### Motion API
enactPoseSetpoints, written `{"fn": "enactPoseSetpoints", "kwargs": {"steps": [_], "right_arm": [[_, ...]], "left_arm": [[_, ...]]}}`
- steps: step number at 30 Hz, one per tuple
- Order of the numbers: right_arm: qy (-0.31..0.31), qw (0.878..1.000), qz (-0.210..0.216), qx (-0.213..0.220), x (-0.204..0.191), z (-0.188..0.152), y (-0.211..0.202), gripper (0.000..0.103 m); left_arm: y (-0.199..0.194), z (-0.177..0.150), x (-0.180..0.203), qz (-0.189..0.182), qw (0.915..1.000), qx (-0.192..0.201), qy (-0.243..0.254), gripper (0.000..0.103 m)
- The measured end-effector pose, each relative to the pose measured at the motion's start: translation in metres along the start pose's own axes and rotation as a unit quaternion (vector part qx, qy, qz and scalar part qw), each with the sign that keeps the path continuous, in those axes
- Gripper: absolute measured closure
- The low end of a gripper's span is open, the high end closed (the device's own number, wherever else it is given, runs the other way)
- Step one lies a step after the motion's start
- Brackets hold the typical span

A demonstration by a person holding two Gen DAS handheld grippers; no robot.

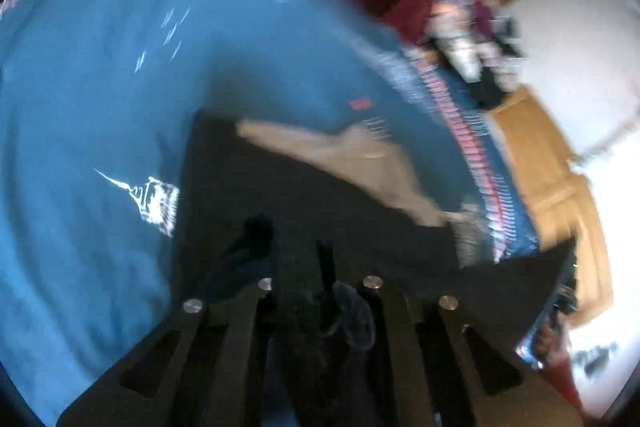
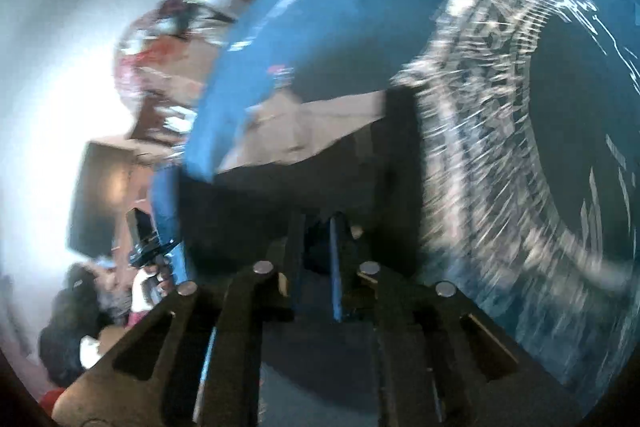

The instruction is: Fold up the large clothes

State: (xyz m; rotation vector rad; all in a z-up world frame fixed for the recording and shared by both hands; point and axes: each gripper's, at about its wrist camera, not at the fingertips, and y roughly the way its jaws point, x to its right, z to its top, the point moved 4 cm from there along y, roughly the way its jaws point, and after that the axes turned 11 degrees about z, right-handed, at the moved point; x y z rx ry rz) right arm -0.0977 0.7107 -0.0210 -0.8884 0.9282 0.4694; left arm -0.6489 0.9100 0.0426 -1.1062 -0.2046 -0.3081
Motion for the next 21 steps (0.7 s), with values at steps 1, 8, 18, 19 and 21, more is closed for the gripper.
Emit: {"fn": "enactPoseSetpoints", "kwargs": {"steps": [1,8,18,19,21], "right_arm": [[0.005,1.000,-0.015,0.004,0.011,0.004,0.004,0.067],[-0.035,0.997,-0.064,-0.016,0.029,-0.004,0.028,0.041],[-0.048,0.994,-0.094,-0.034,0.029,-0.016,0.048,0.041],[-0.052,0.993,-0.100,-0.034,0.028,-0.017,0.048,0.041],[-0.054,0.992,-0.106,-0.028,0.024,-0.019,0.047,0.041]], "left_arm": [[0.028,0.000,-0.008,0.035,0.9990,-0.027,-0.006,0.087],[0.003,0.010,-0.005,-0.017,0.9997,0.014,-0.001,0.069],[-0.054,0.021,-0.046,0.049,0.9837,0.170,-0.031,0.034],[-0.055,0.027,-0.053,0.034,0.9842,0.168,-0.043,0.035],[-0.064,0.038,-0.070,0.030,0.9788,0.192,-0.065,0.038]]}}
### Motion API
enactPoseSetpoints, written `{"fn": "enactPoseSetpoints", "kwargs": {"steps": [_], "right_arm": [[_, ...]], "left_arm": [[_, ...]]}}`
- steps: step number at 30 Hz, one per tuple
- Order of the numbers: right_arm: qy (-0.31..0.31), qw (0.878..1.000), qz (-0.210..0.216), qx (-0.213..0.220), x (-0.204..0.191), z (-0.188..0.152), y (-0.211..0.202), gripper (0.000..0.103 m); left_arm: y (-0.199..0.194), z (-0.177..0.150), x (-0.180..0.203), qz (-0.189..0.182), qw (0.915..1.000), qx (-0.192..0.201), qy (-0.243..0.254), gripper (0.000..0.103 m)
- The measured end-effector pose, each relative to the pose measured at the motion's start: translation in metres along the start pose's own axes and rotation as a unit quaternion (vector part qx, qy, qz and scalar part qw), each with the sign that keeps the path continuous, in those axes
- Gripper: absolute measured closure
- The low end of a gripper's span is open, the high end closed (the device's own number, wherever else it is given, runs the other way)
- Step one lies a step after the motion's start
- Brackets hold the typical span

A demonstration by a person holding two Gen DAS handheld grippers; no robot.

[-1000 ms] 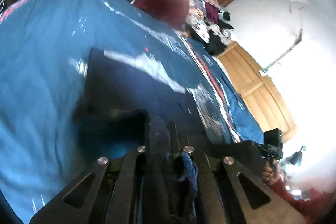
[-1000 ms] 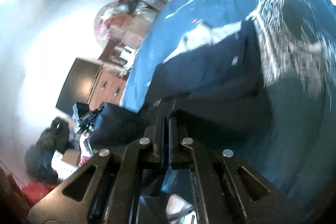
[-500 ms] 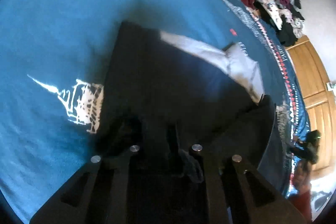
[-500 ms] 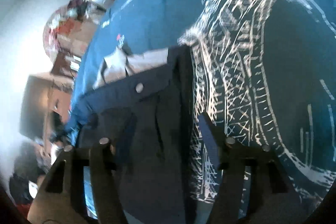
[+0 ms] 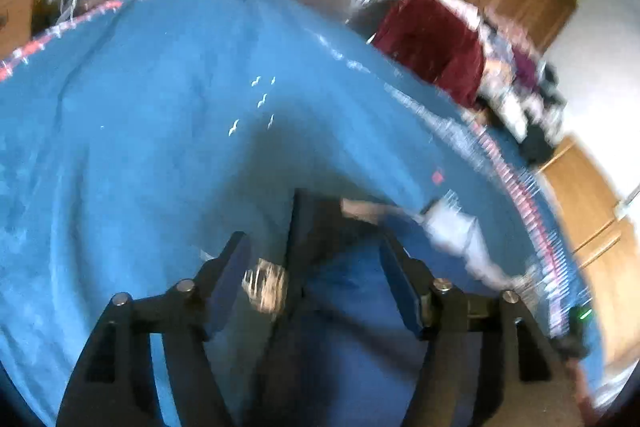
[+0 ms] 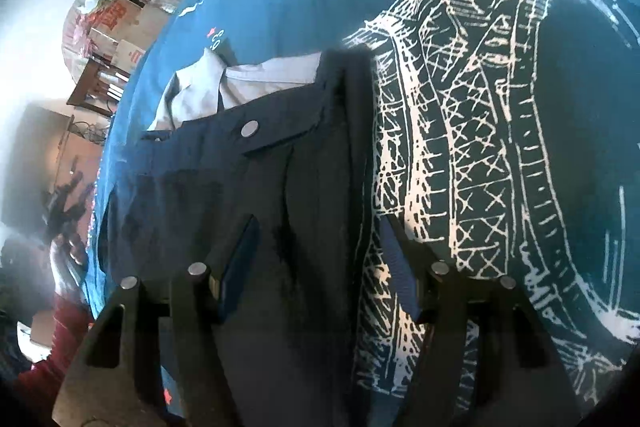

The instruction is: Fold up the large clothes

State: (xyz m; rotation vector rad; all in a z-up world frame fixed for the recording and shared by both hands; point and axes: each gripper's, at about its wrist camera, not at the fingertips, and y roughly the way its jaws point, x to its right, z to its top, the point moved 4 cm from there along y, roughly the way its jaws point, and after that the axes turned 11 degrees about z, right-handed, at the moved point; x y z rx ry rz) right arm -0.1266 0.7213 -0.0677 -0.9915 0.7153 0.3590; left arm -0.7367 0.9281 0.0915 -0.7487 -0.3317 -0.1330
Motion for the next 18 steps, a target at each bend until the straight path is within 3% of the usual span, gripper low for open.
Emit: {"fn": "enactPoseSetpoints", "kwargs": {"steps": [2,4,6,8,9,11,12,13,14,16,18], "right_arm": [[-0.006,1.000,-0.003,0.009,-0.007,0.001,-0.003,0.041],[-0.016,1.000,-0.007,0.017,-0.014,0.002,-0.004,0.041],[-0.035,0.999,-0.015,0.025,-0.025,0.004,-0.002,0.041],[-0.050,0.998,-0.024,0.029,-0.036,0.004,0.004,0.039],[-0.063,0.997,-0.028,0.024,-0.039,0.002,0.008,0.037],[-0.080,0.994,-0.080,0.005,-0.031,-0.004,0.018,0.038],[-0.078,0.987,-0.139,-0.009,-0.023,-0.009,0.021,0.042],[-0.083,0.980,-0.180,-0.008,-0.023,-0.010,0.019,0.051],[-0.099,0.974,-0.205,0.015,-0.037,-0.015,0.010,0.053],[-0.126,0.973,-0.182,0.063,-0.078,-0.028,0.000,0.052],[-0.164,0.973,-0.134,0.095,-0.133,-0.053,0.010,0.050]], "left_arm": [[0.002,0.005,-0.008,0.031,0.9994,-0.011,0.005,0.038],[0.010,-0.011,0.012,0.027,0.9953,-0.047,0.080,0.039],[0.021,-0.043,0.039,0.019,0.9826,-0.082,0.166,0.040],[0.030,-0.077,0.053,0.003,0.9711,-0.119,0.207,0.042],[0.033,-0.087,0.048,0.015,0.9689,-0.124,0.214,0.042],[0.041,-0.098,0.025,0.058,0.9688,-0.123,0.207,0.042],[0.038,-0.097,0.012,0.046,0.9758,-0.122,0.175,0.047],[0.031,-0.092,0.001,0.044,0.9809,-0.118,0.149,0.050],[0.020,-0.087,-0.004,0.075,0.9807,-0.103,0.148,0.049],[-0.011,-0.083,0.008,0.127,0.9756,-0.049,0.172,0.053],[-0.040,-0.094,0.053,0.068,0.9781,-0.018,0.196,0.051]]}}
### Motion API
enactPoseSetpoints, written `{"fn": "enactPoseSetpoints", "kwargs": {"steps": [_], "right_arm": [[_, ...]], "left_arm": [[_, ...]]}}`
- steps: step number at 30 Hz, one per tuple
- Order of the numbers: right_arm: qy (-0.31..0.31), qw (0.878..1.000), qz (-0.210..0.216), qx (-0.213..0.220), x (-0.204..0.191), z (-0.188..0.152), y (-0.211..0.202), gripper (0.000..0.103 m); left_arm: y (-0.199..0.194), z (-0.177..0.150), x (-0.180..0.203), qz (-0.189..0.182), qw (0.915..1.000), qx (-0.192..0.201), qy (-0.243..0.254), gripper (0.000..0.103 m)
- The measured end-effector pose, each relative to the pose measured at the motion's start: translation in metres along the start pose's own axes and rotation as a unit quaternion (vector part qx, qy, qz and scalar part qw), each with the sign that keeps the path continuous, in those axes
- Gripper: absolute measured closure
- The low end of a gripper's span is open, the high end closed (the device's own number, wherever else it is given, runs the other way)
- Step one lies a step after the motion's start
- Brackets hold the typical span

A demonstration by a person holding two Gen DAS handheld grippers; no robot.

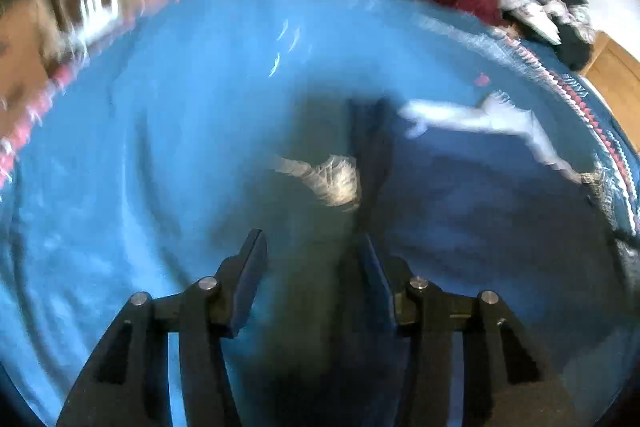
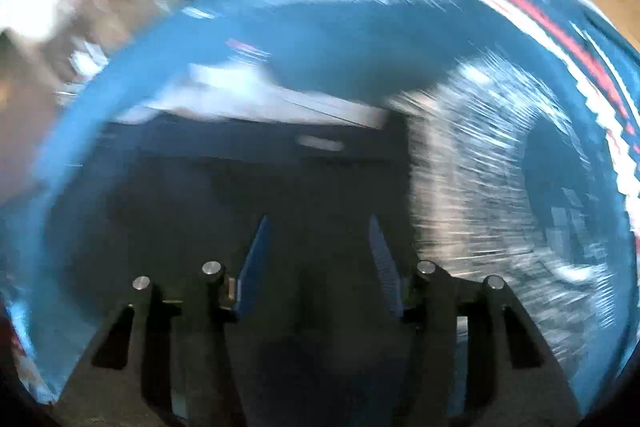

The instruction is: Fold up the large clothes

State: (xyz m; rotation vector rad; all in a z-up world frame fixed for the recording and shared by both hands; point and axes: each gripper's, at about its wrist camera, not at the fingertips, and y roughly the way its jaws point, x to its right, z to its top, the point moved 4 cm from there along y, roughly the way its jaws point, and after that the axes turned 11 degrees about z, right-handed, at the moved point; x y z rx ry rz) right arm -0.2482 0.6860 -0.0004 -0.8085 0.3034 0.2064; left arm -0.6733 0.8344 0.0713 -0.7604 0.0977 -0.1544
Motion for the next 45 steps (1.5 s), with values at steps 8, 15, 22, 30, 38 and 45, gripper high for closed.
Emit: {"fn": "enactPoseSetpoints", "kwargs": {"steps": [8,15,22,30,38,45], "right_arm": [[-0.025,0.996,0.053,-0.060,-0.081,-0.050,0.081,0.052],[0.024,0.998,-0.013,-0.055,0.032,-0.060,0.026,0.049],[0.068,0.994,-0.086,-0.024,0.083,-0.065,-0.052,0.048],[0.020,0.996,-0.091,-0.005,-0.003,-0.155,-0.055,0.014],[0.014,0.995,-0.098,-0.002,-0.001,-0.185,-0.030,0.000],[0.008,0.995,-0.096,0.013,-0.008,-0.191,-0.033,0.000]], "left_arm": [[0.035,-0.048,0.158,-0.136,0.9854,-0.067,0.077,0.039],[0.039,-0.051,-0.003,-0.091,0.9914,-0.079,-0.053,0.065],[-0.006,-0.073,-0.090,0.029,0.9943,-0.063,-0.081,0.061],[-0.068,-0.142,0.056,0.054,0.9961,0.016,0.068,0.017],[-0.045,-0.178,0.096,0.097,0.9907,-0.014,0.095,0.000],[-0.034,-0.173,0.098,0.097,0.9909,-0.007,0.094,0.000]]}}
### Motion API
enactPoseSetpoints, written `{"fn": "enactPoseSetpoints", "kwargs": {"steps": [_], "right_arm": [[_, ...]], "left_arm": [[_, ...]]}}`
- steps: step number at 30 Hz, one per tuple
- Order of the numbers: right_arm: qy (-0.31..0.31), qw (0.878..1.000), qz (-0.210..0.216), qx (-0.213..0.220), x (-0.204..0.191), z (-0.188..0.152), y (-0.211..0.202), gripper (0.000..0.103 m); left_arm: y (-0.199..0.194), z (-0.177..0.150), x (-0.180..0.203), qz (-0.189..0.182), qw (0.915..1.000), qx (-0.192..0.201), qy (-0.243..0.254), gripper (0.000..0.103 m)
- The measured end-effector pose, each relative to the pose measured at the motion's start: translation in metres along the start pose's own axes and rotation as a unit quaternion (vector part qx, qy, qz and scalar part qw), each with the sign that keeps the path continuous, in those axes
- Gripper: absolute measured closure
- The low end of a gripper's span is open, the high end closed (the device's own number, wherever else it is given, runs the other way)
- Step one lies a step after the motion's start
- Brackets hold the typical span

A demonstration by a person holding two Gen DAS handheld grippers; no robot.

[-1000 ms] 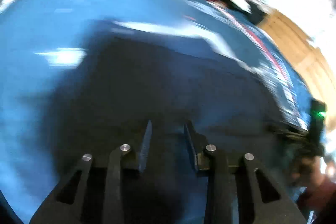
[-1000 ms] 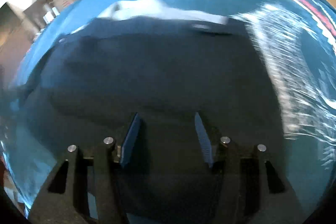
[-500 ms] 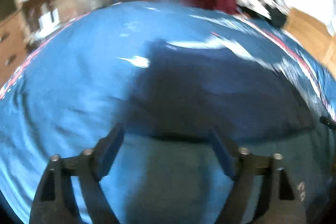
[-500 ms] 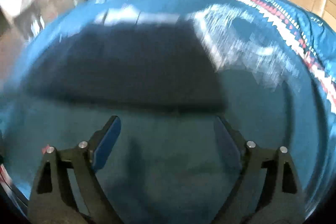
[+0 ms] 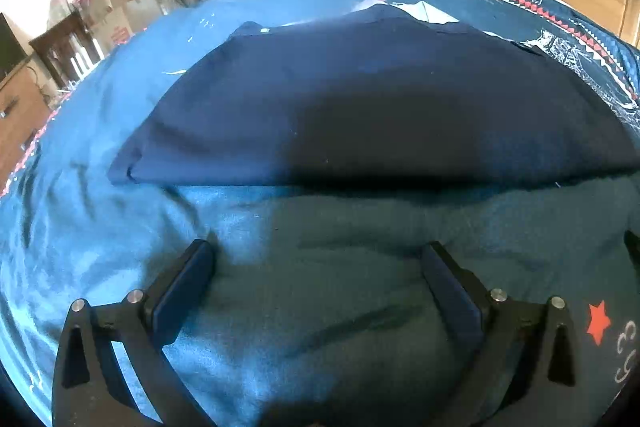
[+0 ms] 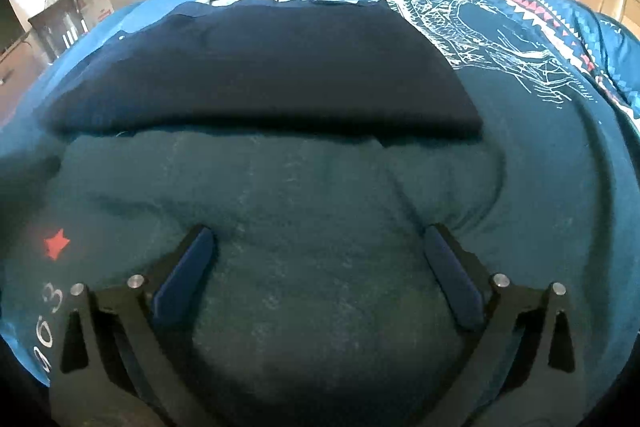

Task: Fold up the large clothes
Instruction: 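Open both grippers and pull them back from the folded jacket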

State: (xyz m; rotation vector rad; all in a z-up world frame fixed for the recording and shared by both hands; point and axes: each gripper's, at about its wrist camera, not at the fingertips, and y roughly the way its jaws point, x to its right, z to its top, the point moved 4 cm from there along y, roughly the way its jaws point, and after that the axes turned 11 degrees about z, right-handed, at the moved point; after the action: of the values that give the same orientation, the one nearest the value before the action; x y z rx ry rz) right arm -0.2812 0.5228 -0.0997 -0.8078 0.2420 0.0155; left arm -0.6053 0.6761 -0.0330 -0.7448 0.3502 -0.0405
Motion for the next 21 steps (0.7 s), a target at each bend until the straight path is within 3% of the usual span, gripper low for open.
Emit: {"fn": "enactPoseSetpoints", "kwargs": {"steps": [21], "right_arm": [[0.000,1.000,0.001,0.006,-0.0003,-0.0024,-0.0019,0.000]], "left_arm": [[0.0030,-0.0006,0.0000,0.010,0.9999,0.007,0.004,0.000]]}}
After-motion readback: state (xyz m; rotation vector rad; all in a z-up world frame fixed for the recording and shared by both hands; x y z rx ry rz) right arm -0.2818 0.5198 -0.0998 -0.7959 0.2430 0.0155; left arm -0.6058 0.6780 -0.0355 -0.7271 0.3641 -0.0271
